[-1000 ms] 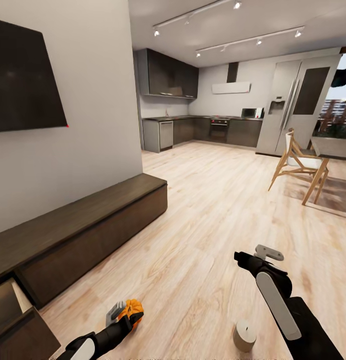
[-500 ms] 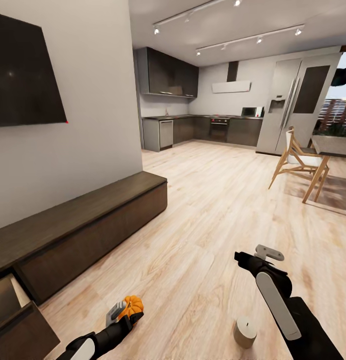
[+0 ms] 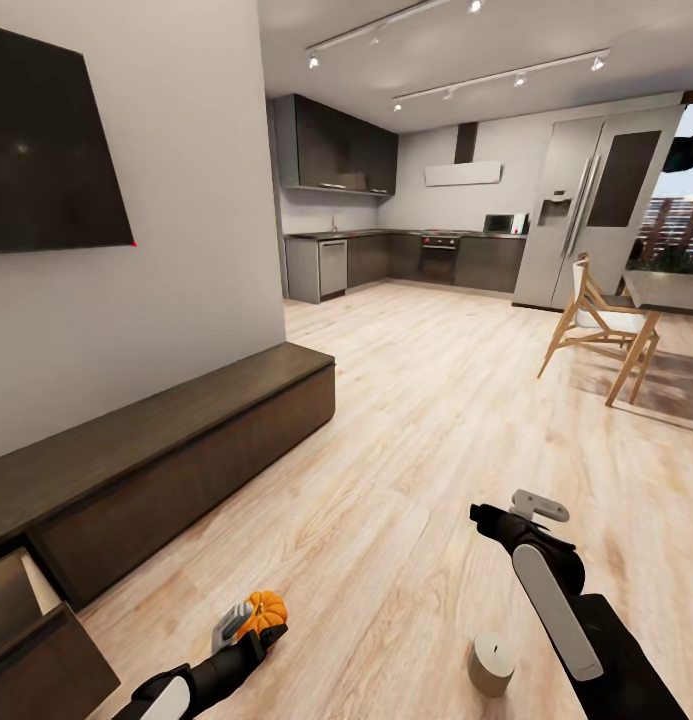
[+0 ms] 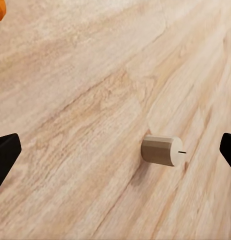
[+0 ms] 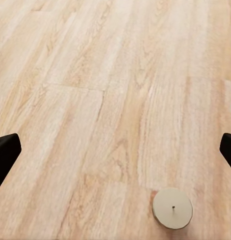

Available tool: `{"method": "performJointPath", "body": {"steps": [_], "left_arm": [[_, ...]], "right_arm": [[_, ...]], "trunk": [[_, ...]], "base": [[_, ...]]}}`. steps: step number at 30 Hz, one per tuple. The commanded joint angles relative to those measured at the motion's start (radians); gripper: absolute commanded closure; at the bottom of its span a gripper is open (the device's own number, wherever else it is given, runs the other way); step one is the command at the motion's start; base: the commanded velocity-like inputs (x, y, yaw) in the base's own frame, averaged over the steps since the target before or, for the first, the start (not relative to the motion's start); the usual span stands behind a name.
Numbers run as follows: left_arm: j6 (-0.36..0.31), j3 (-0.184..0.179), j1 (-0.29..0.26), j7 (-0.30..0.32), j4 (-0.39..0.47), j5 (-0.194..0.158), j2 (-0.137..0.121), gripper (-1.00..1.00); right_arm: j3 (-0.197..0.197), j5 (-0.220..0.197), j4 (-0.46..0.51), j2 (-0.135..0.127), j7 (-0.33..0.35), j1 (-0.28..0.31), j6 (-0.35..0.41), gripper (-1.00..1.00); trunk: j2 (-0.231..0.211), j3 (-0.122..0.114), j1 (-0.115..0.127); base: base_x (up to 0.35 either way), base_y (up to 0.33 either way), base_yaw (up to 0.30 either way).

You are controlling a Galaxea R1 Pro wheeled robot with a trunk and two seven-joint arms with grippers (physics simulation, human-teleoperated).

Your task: Place each of the two pumpkins and all three candles from the living room inside a cabinet in the living room (use any cabinet), then make sure every cabinet is closed, and position the cauldron so it is next to a table in the living room.

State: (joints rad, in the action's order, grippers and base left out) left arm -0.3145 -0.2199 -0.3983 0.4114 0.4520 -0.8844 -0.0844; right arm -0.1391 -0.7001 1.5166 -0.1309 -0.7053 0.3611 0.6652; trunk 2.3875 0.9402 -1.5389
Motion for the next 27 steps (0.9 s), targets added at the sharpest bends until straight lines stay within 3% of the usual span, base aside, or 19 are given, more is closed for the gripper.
{"method": "performJointPath", "body": {"steps": [1,10,27], "left_arm": [[-0.005,-0.004,0.0,0.001,0.001,-0.009,-0.001,-1.0],[-0.005,-0.004,0.0,0.0,0.001,-0.01,0.0,-1.0],[-0.003,-0.006,0.0,0.0,0.001,-0.007,0.0,-1.0]], "right_arm": [[-0.002,-0.009,0.001,-0.001,-0.01,0.001,0.001,-1.0],[-0.002,-0.009,0.001,-0.001,-0.01,0.001,0.001,-1.0],[-0.002,-0.009,0.0,-0.001,-0.011,0.001,0.001,-1.0]], "trunk": [[0.0,0.001,0.0],[0.0,0.0,0.0],[0.0,-0.015,0.0]], "base": [[0.0,0.0,0.0],[-0.167,0.039,0.021],[-0.024,0.005,0.234]]}}
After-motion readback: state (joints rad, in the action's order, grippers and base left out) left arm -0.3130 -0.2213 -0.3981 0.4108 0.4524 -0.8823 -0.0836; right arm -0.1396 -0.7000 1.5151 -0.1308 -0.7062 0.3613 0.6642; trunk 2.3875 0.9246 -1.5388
